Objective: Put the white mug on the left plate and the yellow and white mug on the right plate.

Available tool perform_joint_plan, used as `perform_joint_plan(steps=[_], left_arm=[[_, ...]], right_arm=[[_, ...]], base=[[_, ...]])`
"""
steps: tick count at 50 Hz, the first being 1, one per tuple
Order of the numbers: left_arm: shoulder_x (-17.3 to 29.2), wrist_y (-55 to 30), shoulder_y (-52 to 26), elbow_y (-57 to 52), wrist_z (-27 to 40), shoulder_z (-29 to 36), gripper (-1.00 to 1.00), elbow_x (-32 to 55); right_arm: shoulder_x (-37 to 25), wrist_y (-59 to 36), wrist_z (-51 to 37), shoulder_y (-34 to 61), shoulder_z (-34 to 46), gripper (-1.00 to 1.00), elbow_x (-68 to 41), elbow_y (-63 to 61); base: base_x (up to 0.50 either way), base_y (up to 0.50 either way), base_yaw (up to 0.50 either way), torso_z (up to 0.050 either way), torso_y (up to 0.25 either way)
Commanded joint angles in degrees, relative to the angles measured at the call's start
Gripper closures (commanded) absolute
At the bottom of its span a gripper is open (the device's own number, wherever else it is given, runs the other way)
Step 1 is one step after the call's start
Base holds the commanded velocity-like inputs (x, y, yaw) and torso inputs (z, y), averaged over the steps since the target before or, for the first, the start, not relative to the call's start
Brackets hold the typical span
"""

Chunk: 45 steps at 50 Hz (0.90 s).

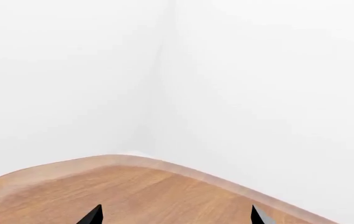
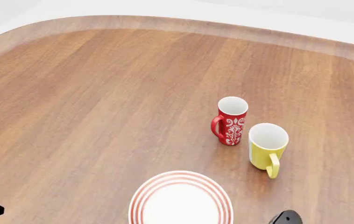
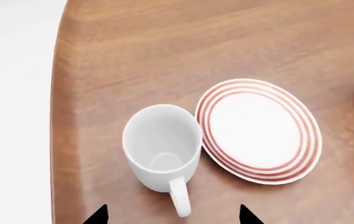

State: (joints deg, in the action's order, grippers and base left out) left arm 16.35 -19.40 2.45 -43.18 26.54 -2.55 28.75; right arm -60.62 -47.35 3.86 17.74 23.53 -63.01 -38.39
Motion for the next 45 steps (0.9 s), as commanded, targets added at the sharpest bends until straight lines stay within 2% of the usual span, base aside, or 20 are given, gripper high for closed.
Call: perform_joint_plan(steps=[1, 11, 24, 33, 45], left_arm=[[0.17, 0.15, 0.11, -0.34, 0.29, 0.3, -1.0, 0.3], [0.22, 0.19, 0.35, -0.92, 0.73, 0.95, -1.0, 0.15], [0.67, 0.06, 0.54, -1.8, 1.39, 0.68, -1.0, 0.83], [0.87, 0.29, 0.6, -1.89, 1.66, 0.36, -1.0, 1.36], [1.17, 0.62, 0.98, -2.09, 1.87, 0.5, -1.0, 1.51]], right_arm=[[2.06, -8.08, 3.25, 10.2, 3.24, -1.0, -1.83, 1.81], [4.29, -13.1, 5.78, 17.11, 6.02, -1.0, -0.86, 4.21], [10.28, -13.66, 10.72, 22.06, 12.57, -1.0, 6.7, 11.75], [13.38, -9.58, 13.81, 20.86, 16.39, -1.0, 11.7, 16.37], [13.71, -6.97, 14.4, 17.93, 17.65, -1.0, 13.1, 18.25]], base=[[0.0, 0.0, 0.0, 0.0, 0.0], [0.0, 0.0, 0.0, 0.0, 0.0], [0.0, 0.0, 0.0, 0.0, 0.0], [0.0, 0.0, 0.0, 0.0, 0.0], [0.0, 0.0, 0.0, 0.0, 0.0]])
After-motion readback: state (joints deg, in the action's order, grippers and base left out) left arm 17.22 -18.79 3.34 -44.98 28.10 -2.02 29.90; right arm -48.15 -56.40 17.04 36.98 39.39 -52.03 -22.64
